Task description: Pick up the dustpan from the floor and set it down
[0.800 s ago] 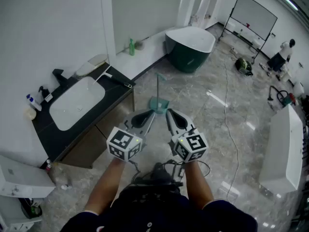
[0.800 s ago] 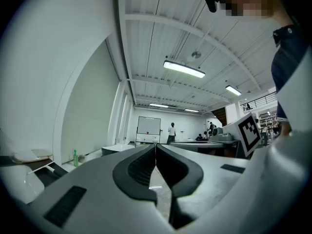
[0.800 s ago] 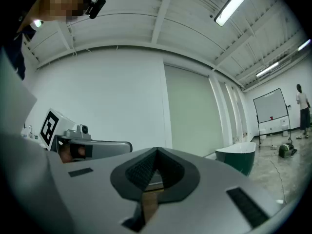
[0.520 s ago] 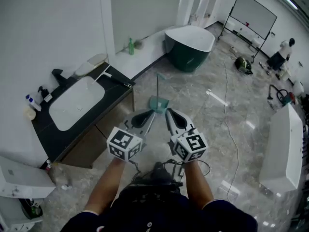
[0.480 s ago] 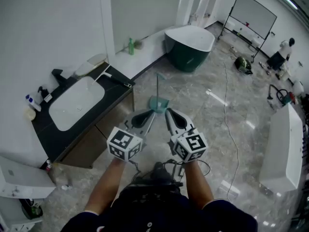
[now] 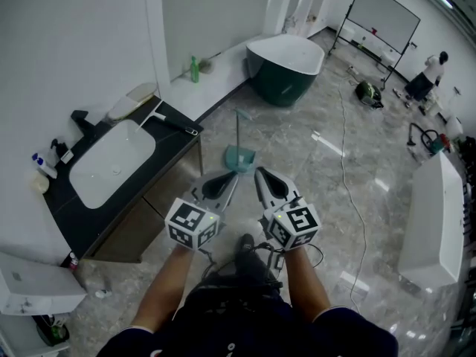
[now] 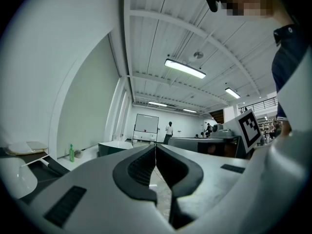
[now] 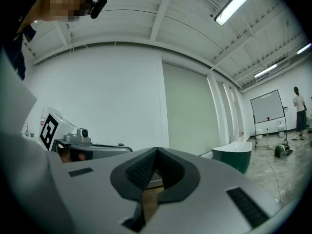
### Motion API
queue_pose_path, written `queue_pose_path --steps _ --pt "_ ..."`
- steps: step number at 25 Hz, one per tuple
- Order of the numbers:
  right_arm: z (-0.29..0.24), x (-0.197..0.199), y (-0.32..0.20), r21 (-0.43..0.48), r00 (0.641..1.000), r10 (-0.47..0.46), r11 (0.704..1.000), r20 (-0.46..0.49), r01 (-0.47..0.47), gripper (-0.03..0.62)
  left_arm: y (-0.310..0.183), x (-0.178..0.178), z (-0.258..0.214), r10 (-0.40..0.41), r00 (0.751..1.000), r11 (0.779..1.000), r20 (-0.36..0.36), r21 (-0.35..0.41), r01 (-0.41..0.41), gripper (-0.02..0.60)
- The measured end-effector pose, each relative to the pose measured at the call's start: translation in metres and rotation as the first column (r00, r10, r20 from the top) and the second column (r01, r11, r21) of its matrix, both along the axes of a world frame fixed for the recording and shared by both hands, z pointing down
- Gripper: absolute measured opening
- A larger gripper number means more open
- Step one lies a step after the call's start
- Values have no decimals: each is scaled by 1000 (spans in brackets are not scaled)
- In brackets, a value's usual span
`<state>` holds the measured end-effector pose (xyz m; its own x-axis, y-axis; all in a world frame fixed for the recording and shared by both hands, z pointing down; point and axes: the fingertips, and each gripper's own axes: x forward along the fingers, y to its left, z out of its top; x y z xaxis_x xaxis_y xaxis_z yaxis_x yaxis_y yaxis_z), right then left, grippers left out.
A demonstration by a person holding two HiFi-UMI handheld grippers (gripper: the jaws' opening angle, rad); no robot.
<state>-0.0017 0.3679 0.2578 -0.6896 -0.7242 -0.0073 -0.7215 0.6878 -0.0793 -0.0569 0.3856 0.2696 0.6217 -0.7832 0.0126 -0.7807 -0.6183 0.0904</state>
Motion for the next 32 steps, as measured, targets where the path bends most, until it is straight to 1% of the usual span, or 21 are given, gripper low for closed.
queue_pose_path --steps 6,10,14,20,23,28,32 --pt "0 11 -39 -5 999 37 999 5 -37 6 -36 8 8 9 1000 1000 7 -6 -9 14" --pt "8 17 -82 -16 999 33 999 18 -32 6 -78 13 22 3 1000 999 24 -32 -2 14" --pt "19 27 -136 -23 1000 15 1000 19 -15 6 -130 25 35 -8 999 999 43 -53 10 14" --pt "51 51 -224 -46 999 -41 998 -10 41 6 -213 47 60 -62 994 993 86 -94 70 14" --pt "70 60 -265 -74 995 -88 994 -39 85 6 -252 57 72 -85 989 988 119 -119 100 14" --pt "101 70 -330 -127 985 -164 980 -61 155 6 -314 64 93 -137 978 972 156 -169 164 14" --pt "125 68 -371 -196 973 -219 960 -80 200 6 -354 63 109 -170 969 957 179 -203 205 14"
